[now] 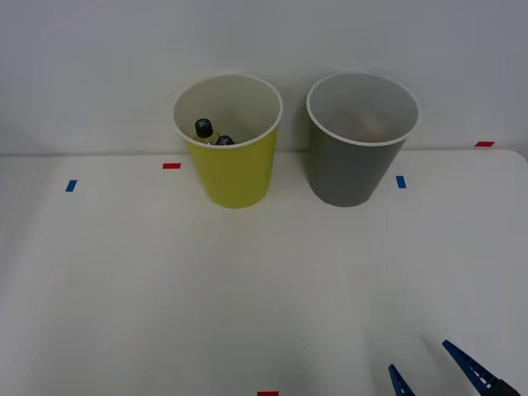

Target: Put cans in the gray bin, plastic bottles in the light green bin

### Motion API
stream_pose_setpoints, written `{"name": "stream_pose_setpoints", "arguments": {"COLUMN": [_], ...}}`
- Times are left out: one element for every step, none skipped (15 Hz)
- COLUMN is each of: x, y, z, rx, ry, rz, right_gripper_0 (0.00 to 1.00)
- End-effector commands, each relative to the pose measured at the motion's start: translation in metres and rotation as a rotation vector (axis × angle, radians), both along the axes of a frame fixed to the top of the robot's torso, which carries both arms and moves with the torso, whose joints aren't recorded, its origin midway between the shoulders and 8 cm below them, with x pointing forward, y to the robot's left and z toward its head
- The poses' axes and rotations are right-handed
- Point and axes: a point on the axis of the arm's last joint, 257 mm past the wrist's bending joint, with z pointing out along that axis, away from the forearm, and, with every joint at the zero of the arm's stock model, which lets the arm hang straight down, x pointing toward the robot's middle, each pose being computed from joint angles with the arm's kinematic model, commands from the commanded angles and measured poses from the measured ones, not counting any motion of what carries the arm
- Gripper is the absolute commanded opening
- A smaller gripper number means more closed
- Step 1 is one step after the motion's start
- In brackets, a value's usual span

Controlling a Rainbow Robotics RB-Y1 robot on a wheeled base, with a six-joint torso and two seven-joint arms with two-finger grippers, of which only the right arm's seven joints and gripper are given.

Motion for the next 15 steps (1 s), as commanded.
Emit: {"name": "stream_pose_setpoints", "arguments": {"x": [0.0, 0.0, 0.0, 0.0, 0.0, 0.0, 0.0, 0.0, 0.0, 0.0, 0.0, 0.0, 0.0, 0.0, 0.0], "y": [0.0, 0.0, 0.0, 0.0, 0.0, 0.0, 0.0, 0.0, 0.0, 0.0, 0.0, 0.0, 0.0, 0.0, 0.0], "z": [0.0, 0.0, 0.0, 0.0, 0.0, 0.0, 0.0, 0.0, 0.0, 0.0, 0.0, 0.0, 0.0, 0.0, 0.0], "rx": [0.0, 0.0, 0.0, 0.0, 0.0, 0.0, 0.0, 0.0, 0.0, 0.0, 0.0, 0.0, 0.0, 0.0, 0.0], "ry": [0.0, 0.0, 0.0, 0.0, 0.0, 0.0, 0.0, 0.0, 0.0, 0.0, 0.0, 0.0, 0.0, 0.0, 0.0], "rz": [0.0, 0.0, 0.0, 0.0, 0.0, 0.0, 0.0, 0.0, 0.0, 0.0, 0.0, 0.0, 0.0, 0.0, 0.0], "right_gripper_0": [1.0, 1.0, 1.0, 1.0, 1.0, 1.0, 1.0, 1.0, 1.0, 1.0, 1.0, 1.0, 1.0, 1.0, 1.0]}}
